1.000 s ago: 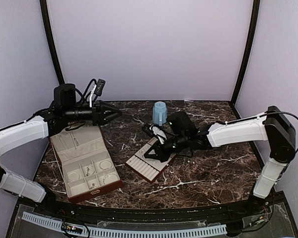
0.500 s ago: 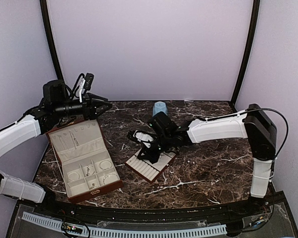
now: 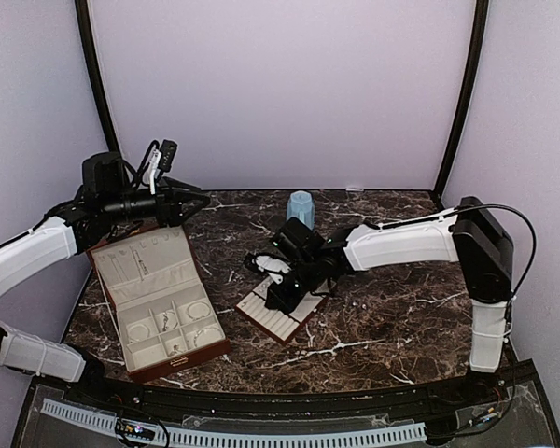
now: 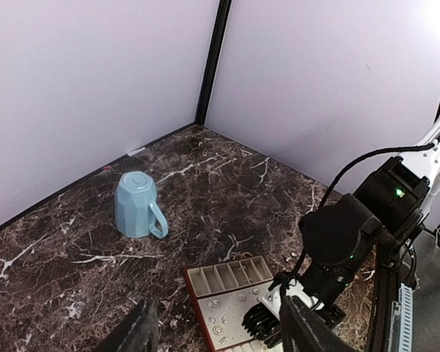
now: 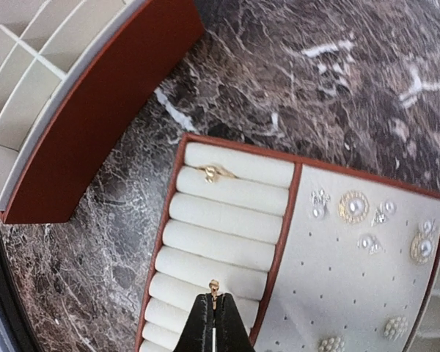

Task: Organize the mixed jewelry
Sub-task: Place the ring in the ring tray.

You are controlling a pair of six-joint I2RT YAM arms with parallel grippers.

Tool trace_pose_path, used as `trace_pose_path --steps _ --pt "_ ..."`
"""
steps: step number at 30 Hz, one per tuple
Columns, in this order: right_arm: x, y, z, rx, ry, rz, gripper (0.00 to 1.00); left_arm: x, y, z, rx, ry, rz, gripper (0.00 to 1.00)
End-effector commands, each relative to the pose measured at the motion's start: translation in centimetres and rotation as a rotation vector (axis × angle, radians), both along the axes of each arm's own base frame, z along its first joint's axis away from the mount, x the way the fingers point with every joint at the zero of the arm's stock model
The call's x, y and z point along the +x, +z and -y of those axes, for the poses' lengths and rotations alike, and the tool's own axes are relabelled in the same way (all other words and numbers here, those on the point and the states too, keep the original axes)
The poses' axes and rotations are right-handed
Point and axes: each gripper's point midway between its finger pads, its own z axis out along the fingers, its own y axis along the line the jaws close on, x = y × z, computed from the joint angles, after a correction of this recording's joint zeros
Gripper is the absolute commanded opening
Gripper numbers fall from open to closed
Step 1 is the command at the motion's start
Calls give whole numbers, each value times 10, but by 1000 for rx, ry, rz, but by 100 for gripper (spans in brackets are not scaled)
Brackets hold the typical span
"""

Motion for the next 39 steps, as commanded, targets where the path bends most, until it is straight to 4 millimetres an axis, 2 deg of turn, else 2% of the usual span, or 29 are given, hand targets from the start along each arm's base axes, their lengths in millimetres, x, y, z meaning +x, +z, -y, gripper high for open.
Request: trace_pose_path --steps 1,5,8,14,17,20,29,39 --pt "-5 29 12 35 -312 -175 0 2 -4 -10 18 58 3 60" --pt "-11 26 35 7 -587 -328 0 6 -4 -15 31 103 4 60" --pt "-20 26 35 17 -701 -434 0 7 -2 -19 32 125 8 60" --pt "-37 9 36 -51 -864 -562 0 6 -1 -20 25 136 5 60" --pt "-40 6 35 -81 -917 -582 0 5 0 -21 25 140 9 60" --pt "-43 0 45 -149 -975 -577 0 5 2 -21 20 142 12 60" --pt "-52 -17 56 -249 -1099 -593 0 -1 7 -17 -21 111 -3 60" --pt "-45 -25 48 -267 -1143 -582 0 -7 17 -21 -20 118 41 61"
